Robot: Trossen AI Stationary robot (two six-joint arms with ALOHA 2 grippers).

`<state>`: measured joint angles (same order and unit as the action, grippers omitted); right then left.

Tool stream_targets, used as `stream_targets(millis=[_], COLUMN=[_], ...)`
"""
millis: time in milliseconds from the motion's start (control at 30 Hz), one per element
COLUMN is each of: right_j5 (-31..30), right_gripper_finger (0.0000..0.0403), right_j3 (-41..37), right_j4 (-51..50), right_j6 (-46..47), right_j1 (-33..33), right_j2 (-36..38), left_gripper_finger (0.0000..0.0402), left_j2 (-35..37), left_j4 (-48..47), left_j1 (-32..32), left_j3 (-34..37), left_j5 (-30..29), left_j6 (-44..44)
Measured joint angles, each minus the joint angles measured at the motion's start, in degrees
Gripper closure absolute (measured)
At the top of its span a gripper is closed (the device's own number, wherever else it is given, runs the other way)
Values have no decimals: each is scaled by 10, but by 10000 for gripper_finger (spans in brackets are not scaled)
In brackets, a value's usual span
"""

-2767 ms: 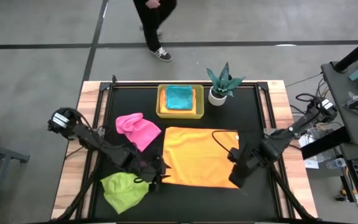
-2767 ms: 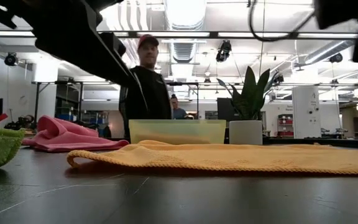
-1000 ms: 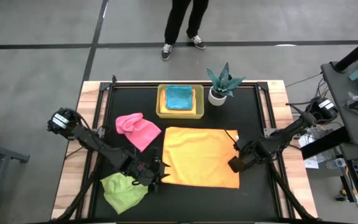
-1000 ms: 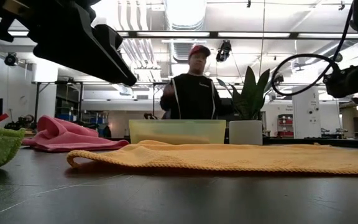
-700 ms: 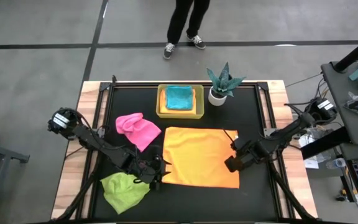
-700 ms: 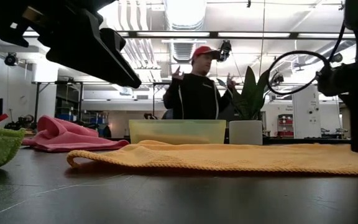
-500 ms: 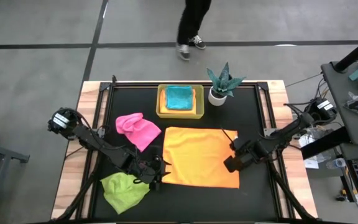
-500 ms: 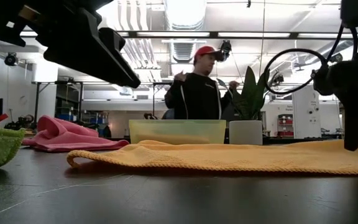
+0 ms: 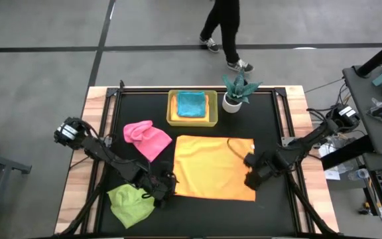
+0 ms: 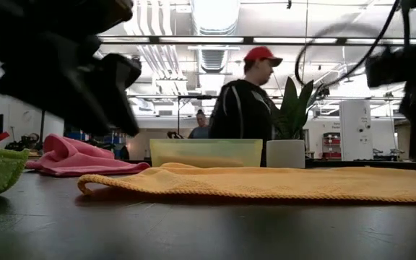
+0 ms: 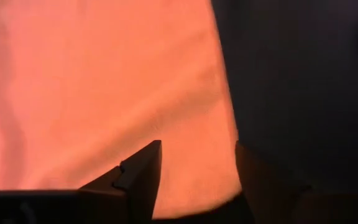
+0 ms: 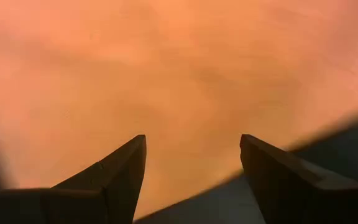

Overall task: Fold microfiber towels
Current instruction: Fold the orange microfiber cloth

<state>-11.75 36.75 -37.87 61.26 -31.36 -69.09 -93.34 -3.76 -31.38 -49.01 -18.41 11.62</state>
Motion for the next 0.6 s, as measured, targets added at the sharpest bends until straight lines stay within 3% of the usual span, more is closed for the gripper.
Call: stream_targets(millis=[167,433,600], right_j5=[-13,-20,-20], right_gripper_finger=[160,188,190], right_j3=[8,34,77], right_j4=[88,145,141], right_j6=[-84,-47,-27], right_j1=[-59,-136,-170], right_j2=[-7,-80,-145], left_gripper_finger=[190,190,199], left_j2=[-30,-57,-61], left_j4=[26,69,46], left_j1=[-7,-7,-11], left_j3=[0,-3,-3], left_j5=[30,33,-3], left_j6=[15,19,35])
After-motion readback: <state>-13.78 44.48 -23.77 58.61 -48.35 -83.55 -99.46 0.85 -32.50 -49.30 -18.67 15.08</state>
